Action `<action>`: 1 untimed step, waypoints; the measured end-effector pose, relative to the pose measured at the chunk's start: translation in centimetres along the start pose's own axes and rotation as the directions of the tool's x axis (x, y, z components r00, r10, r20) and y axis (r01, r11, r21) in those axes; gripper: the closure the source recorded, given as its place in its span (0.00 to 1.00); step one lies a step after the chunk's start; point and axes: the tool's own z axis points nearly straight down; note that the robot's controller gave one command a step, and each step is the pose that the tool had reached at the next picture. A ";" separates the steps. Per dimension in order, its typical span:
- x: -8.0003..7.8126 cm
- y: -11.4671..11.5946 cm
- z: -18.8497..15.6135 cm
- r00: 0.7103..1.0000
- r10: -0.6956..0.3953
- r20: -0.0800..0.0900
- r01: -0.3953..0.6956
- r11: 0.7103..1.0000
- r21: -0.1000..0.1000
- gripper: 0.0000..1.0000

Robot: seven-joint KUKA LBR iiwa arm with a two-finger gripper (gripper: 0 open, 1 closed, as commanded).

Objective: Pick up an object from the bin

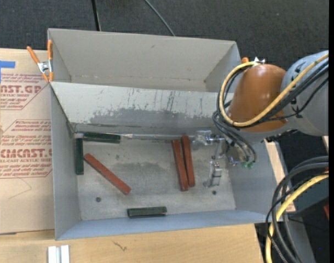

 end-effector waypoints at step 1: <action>1.2 1.6 4.6 0.999 0.038 -0.002 -0.038 0.999 -0.004 0.00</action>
Offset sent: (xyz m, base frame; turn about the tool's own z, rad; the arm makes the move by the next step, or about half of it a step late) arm -0.0242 0.0307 -0.0730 -0.0579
